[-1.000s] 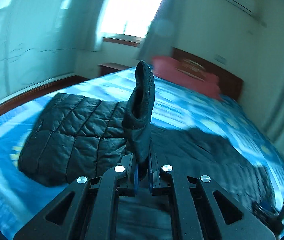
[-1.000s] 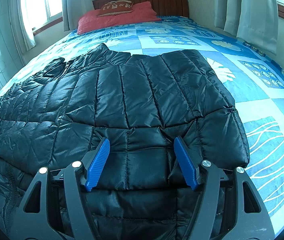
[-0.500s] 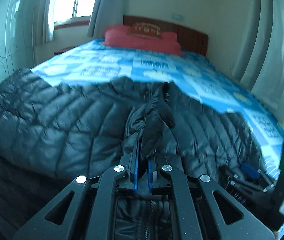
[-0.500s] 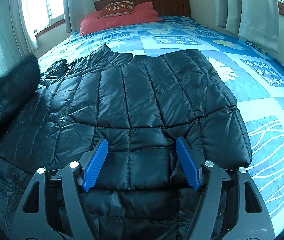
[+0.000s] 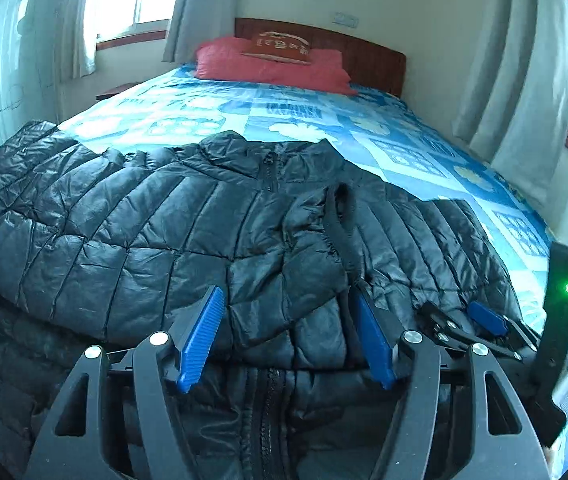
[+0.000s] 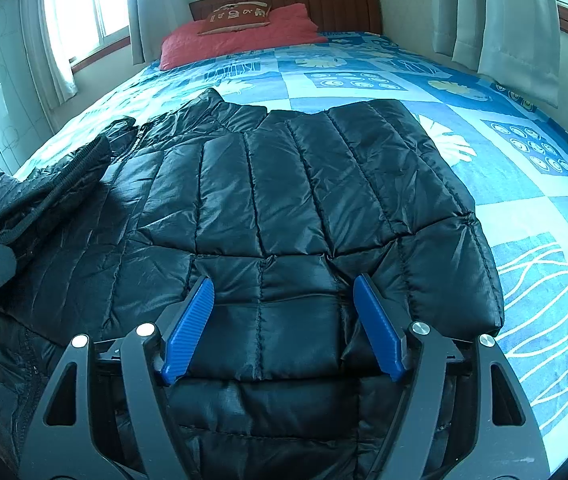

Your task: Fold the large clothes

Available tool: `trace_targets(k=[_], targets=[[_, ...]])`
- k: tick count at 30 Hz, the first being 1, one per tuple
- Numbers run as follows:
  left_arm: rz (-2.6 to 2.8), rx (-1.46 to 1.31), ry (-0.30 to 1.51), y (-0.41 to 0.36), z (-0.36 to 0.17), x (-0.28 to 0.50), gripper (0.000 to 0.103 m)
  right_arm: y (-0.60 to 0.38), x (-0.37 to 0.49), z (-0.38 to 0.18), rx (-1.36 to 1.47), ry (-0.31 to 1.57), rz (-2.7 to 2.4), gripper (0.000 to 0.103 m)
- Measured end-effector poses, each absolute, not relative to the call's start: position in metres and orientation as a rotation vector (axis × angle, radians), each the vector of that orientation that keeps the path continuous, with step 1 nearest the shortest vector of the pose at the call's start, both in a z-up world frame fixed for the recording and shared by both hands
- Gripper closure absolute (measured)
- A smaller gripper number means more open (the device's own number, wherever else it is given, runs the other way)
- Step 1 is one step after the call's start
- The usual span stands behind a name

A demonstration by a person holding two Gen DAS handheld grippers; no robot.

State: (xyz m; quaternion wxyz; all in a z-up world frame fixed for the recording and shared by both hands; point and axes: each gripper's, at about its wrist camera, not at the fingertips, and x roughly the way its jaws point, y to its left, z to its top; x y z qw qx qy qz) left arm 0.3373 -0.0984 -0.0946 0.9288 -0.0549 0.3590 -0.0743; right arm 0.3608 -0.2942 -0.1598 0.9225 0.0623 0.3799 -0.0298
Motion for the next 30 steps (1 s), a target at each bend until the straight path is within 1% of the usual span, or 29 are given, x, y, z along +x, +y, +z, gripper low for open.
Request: trace_targets(k=[2,3,5,7,9,11,13,16,19,20,21,22,24,26,30], targets=[[-0.174,-0.091,0.755,-0.099,-0.091,0.333,0.037,-0.294,0.361,-0.159,0.131,0.782,-0.058,0.031],[-0.181,-0.085,0.758,-0.098,-0.089,0.33,0.033,-0.294,0.361,-0.158,0.133,0.783,-0.057,0.031],[-0.194,-0.086,0.752,-0.091,-0.083,0.321,0.03,-0.295,0.361,-0.155,0.134,0.787,-0.057,0.031],[-0.207,-0.092,0.746,-0.079,-0.077,0.311,0.029,-0.294,0.357,-0.146,0.156,0.795,-0.068,0.031],[-0.199,-0.097,0.727,-0.061,-0.071,0.299,0.029,-0.292,0.349,-0.129,0.232,0.765,-0.049,0.031],[-0.184,-0.102,0.712,-0.044,-0.068,0.292,0.029,-0.28,0.346,-0.113,0.287,0.74,-0.003,0.031],[-0.149,-0.105,0.693,-0.024,-0.066,0.286,0.029,-0.253,0.353,-0.104,0.292,0.761,0.063,0.031],[-0.082,-0.094,0.675,0.004,-0.065,0.283,0.029,-0.215,0.372,-0.108,0.243,0.812,0.124,0.031],[-0.037,-0.111,0.682,0.03,-0.067,0.284,0.029,-0.184,0.39,-0.125,0.215,0.887,0.139,0.031],[-0.022,-0.121,0.684,0.039,-0.068,0.284,0.029,-0.176,0.393,-0.129,0.206,0.899,0.142,0.041],[-0.005,-0.128,0.685,0.049,-0.069,0.284,0.029,-0.168,0.394,-0.13,0.176,0.902,0.14,0.069],[0.006,-0.133,0.686,0.055,-0.07,0.284,0.029,-0.162,0.394,-0.129,0.145,0.9,0.133,0.075],[0.018,-0.145,0.684,0.068,-0.069,0.283,0.029,-0.157,0.389,-0.117,0.098,0.856,0.14,0.082],[0.031,-0.149,0.677,0.079,-0.068,0.282,0.029,-0.161,0.382,-0.103,0.059,0.804,0.124,0.082],[0.04,-0.162,0.664,0.095,-0.066,0.284,0.029,-0.2,0.374,-0.074,0.008,0.707,0.008,0.082]])
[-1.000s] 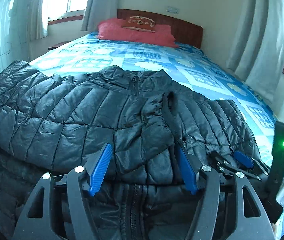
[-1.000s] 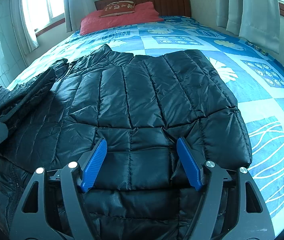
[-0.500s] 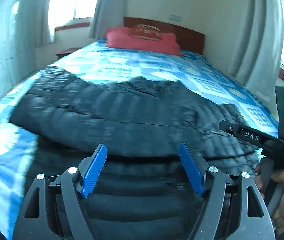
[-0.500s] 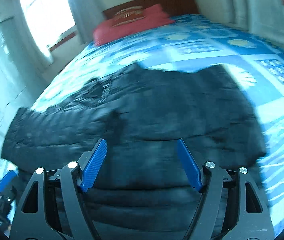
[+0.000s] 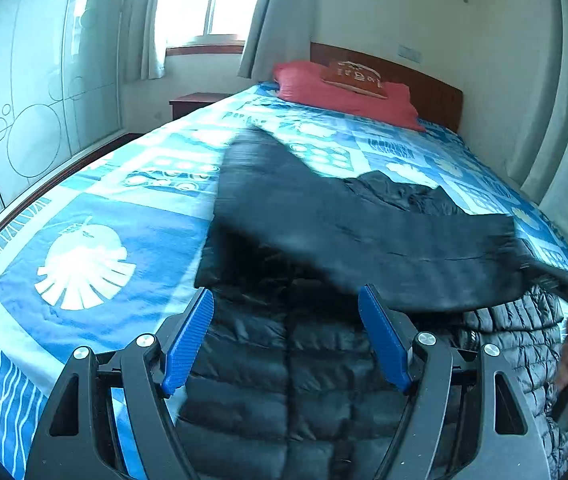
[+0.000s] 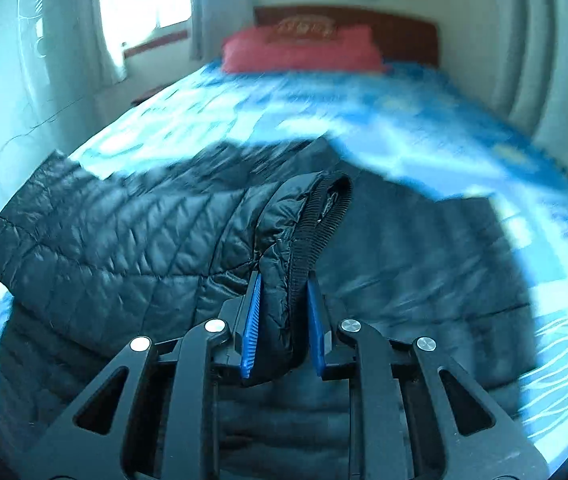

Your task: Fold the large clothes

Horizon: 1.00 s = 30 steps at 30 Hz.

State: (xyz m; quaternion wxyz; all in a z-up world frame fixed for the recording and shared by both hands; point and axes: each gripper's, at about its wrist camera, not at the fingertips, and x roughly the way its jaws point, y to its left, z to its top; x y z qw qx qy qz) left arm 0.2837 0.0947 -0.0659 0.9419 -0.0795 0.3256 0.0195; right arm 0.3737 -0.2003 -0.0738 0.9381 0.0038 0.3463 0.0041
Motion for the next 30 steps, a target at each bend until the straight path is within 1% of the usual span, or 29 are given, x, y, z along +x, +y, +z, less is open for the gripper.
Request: trace_targets(k=[5,10,11,12,13,14,15,16,18,20,23,24,25,28,30], targets=[[0.054,-0.165,0.676,0.104,-0.07,0.296,0.029,-0.264,0.382,-0.077,0.015,0.736,-0.128,0.082],[0.053,-0.151,0.693,0.103,-0.073,0.315,0.029,-0.301,0.395,-0.117,-0.009,0.853,-0.189,0.082],[0.05,-0.15,0.695,0.102,-0.073,0.319,0.029,-0.303,0.398,-0.126,-0.009,0.893,-0.188,0.08],[0.046,-0.148,0.699,0.101,-0.073,0.325,0.029,-0.304,0.397,-0.132,-0.011,0.918,-0.184,0.073],[0.044,-0.146,0.701,0.102,-0.072,0.329,0.029,-0.301,0.396,-0.129,-0.019,0.91,-0.189,0.072],[0.038,-0.143,0.7,0.102,-0.071,0.335,0.029,-0.299,0.392,-0.125,-0.026,0.892,-0.205,0.066],[0.036,-0.142,0.697,0.102,-0.07,0.34,0.029,-0.296,0.387,-0.115,-0.016,0.847,-0.218,0.052],[0.039,-0.14,0.69,0.103,-0.069,0.348,0.029,-0.294,0.381,-0.107,0.004,0.796,-0.218,0.049],[0.06,-0.134,0.687,0.106,-0.07,0.365,0.029,-0.286,0.378,-0.095,0.036,0.746,-0.192,0.049],[0.08,-0.115,0.699,0.107,-0.076,0.38,0.029,-0.277,0.385,-0.096,0.046,0.753,-0.136,0.049],[0.115,-0.078,0.761,0.108,-0.095,0.4,0.029,-0.266,0.398,-0.121,0.037,0.832,-0.079,0.049],[0.123,-0.068,0.799,0.108,-0.104,0.406,0.029,-0.265,0.403,-0.137,0.041,0.882,-0.075,0.048],[0.13,-0.059,0.828,0.109,-0.113,0.41,0.029,-0.267,0.404,-0.145,0.055,0.884,-0.07,0.047],[0.121,-0.073,0.899,0.113,-0.134,0.418,0.028,-0.27,0.401,-0.146,0.075,0.873,-0.066,0.047],[0.121,-0.086,0.903,0.116,-0.129,0.416,0.029,-0.27,0.4,-0.139,0.067,0.874,-0.069,0.048]])
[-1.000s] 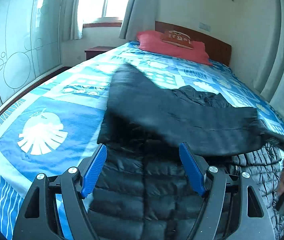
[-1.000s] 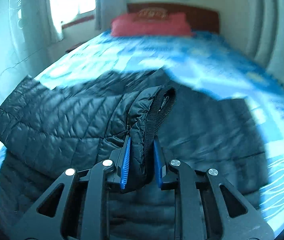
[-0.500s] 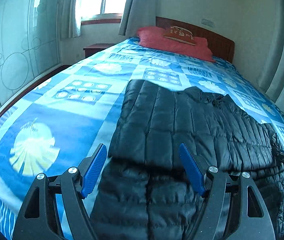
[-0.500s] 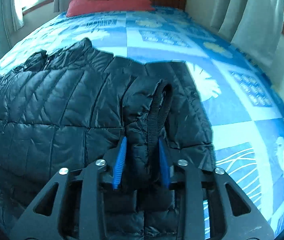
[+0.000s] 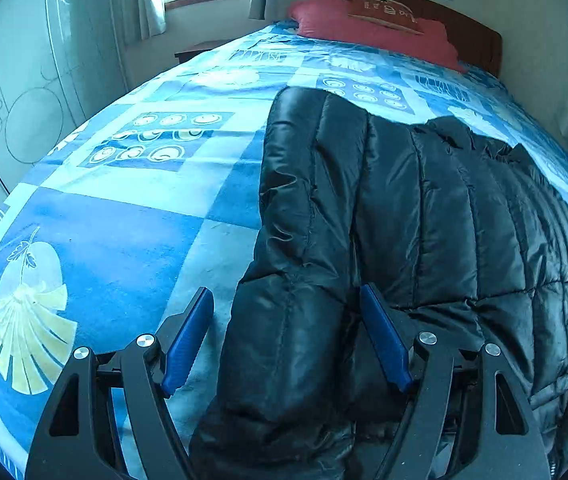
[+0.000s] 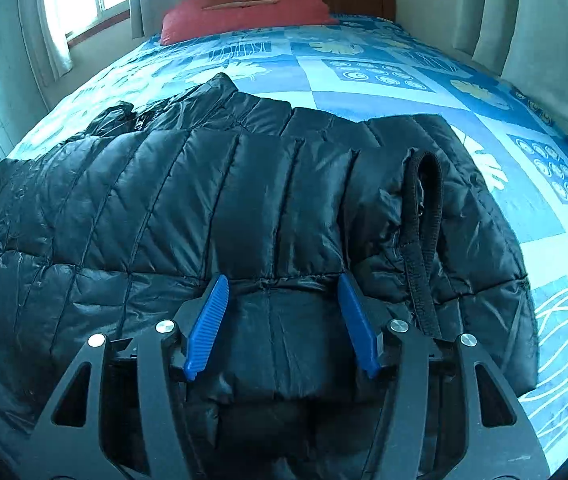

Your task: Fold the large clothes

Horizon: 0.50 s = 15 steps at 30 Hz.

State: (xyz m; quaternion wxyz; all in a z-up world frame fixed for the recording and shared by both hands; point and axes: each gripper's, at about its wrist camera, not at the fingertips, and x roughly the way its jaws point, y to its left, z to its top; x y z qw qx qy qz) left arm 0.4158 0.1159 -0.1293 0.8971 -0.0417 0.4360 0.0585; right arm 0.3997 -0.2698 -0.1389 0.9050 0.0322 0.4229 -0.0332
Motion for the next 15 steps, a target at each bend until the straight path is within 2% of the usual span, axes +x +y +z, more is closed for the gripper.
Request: trace_targets(k=[3,7,9,11,12,13,15], targets=[[0.135,-0.096,0.902,0.117,-0.107,0.407,0.029,-0.268,0.402,-0.121,0.064,0.824,-0.056,0.047],[0.115,-0.052,0.736,0.111,-0.068,0.414,0.029,-0.268,0.434,-0.111,0.094,0.808,-0.06,0.045],[0.122,-0.012,0.734,0.108,-0.072,0.434,0.029,-0.267,0.453,-0.118,0.094,0.826,-0.082,0.045],[0.171,-0.007,0.805,0.115,-0.095,0.46,0.029,-0.267,0.468,-0.134,0.075,0.868,-0.104,0.043],[0.185,-0.014,0.848,0.12,-0.107,0.468,0.027,-0.267,0.472,-0.14,0.067,0.882,-0.106,0.038],[0.166,-0.051,0.939,0.127,-0.127,0.479,0.027,-0.268,0.475,-0.144,0.066,0.888,-0.104,0.037],[0.154,-0.115,0.943,0.135,-0.128,0.477,0.028,-0.267,0.474,-0.136,0.074,0.885,-0.113,0.037]])
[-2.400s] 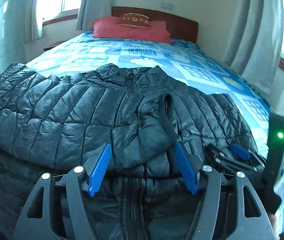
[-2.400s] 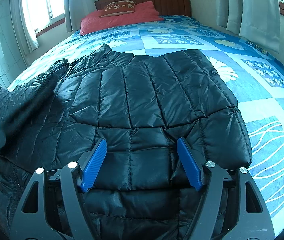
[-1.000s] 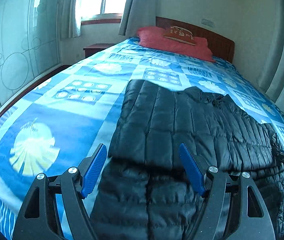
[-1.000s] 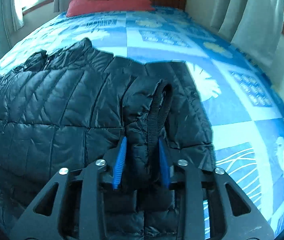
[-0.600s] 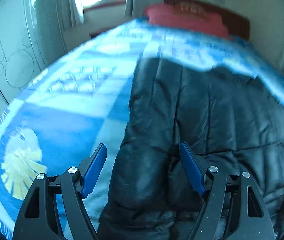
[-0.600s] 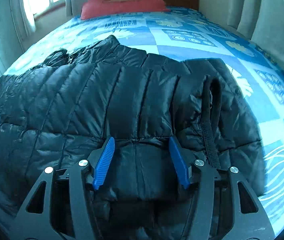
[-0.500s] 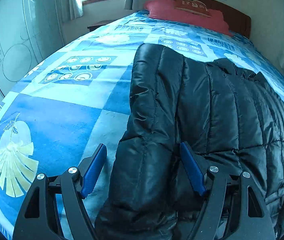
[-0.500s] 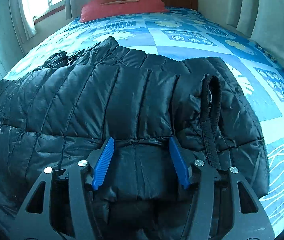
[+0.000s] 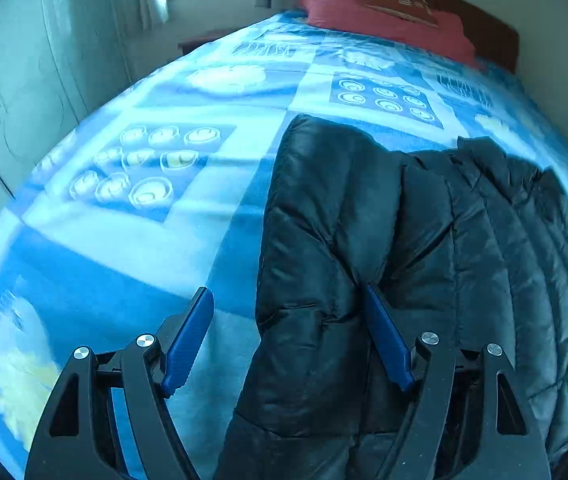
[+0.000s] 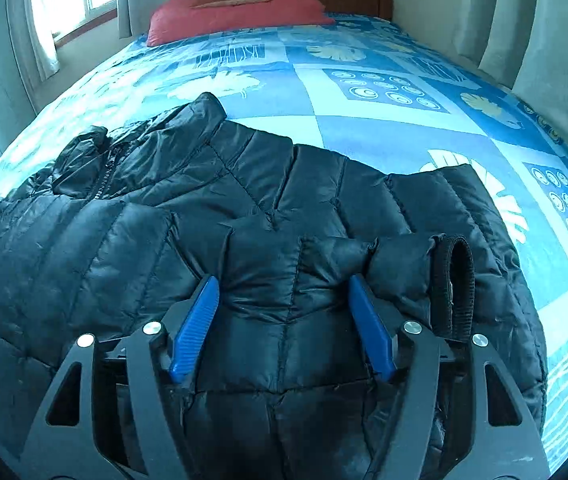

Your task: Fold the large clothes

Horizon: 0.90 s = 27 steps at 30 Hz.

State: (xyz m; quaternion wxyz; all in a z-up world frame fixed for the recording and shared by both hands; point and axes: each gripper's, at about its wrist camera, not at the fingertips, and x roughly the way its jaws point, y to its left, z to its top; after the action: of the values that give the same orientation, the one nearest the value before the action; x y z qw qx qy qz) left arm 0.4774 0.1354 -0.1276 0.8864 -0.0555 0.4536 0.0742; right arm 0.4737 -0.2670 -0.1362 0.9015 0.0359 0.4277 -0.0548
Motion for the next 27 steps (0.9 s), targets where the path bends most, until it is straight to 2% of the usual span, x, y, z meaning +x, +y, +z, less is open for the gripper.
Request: trace_targets(k=[7,14,23,27], targets=[[0.037,-0.163,0.786,0.095,-0.071,0.454,0.029,-0.223,0.469,-0.106,0.081,0.766,0.026,0.037],[-0.004,-0.096,0.895,0.046,-0.123,0.481,0.027,-0.186,0.488,-0.142,0.019,0.837,0.042,0.037],[0.021,-0.123,0.82,0.073,-0.094,0.442,0.027,-0.217,0.432,-0.115,0.069,0.785,0.032,0.037],[0.038,-0.094,0.866,0.086,-0.115,0.437,0.027,-0.247,0.418,-0.145,0.075,0.862,-0.07,0.036]])
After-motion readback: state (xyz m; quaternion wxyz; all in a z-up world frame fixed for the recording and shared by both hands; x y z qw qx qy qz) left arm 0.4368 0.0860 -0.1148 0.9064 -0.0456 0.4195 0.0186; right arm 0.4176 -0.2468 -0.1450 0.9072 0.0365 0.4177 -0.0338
